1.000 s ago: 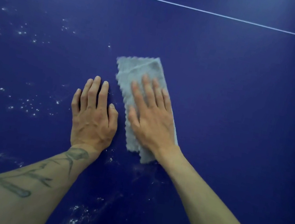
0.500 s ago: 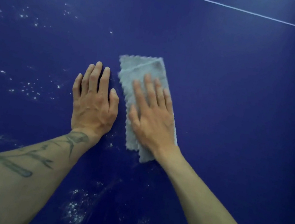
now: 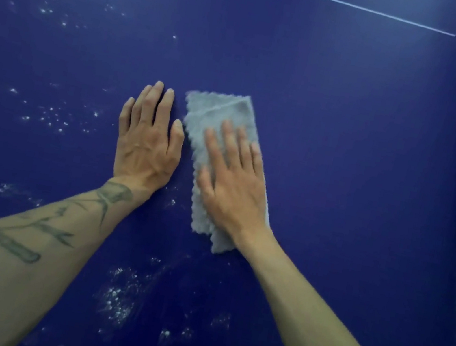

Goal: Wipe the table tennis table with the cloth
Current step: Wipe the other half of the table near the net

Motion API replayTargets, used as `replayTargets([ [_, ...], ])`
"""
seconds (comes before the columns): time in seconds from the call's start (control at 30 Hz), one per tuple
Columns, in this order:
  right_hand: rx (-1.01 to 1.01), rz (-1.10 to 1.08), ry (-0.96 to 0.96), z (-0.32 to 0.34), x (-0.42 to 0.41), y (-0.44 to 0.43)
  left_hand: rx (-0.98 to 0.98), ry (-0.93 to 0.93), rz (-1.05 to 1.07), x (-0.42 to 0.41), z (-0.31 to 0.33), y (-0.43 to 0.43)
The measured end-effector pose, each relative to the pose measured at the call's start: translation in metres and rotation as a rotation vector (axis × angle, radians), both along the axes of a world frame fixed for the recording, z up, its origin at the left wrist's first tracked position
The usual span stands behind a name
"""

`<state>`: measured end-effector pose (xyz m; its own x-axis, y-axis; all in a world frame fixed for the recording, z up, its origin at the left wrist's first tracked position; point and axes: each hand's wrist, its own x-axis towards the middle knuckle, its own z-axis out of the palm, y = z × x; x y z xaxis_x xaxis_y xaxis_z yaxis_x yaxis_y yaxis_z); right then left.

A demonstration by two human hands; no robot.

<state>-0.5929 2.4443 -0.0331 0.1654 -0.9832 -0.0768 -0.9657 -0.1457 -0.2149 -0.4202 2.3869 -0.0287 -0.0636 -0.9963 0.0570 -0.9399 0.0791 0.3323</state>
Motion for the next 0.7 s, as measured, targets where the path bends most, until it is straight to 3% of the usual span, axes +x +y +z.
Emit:
replayTargets([
  [0.07,0.005,0.074,0.015,-0.001,-0.024,0.023,-0.012,0.022,-0.022,0.007,0.005,0.011],
  [0.2,0.076,-0.267,0.027,0.007,-0.066,0.019,-0.018,-0.003,-0.028,0.021,0.013,0.064],
  [0.3,0.075,-0.427,0.02,0.011,-0.035,-0.006,0.008,-0.077,-0.068,0.032,0.003,0.104],
  [0.37,0.06,-0.376,0.002,0.006,-0.001,-0.014,0.01,-0.129,-0.085,0.038,-0.005,0.114],
  [0.53,0.017,0.041,0.002,0.001,0.027,0.044,0.004,-0.119,-0.085,0.039,-0.011,0.113],
  [0.7,0.067,-0.25,0.041,0.004,-0.036,0.043,0.034,-0.117,-0.077,0.041,-0.009,0.114],
])
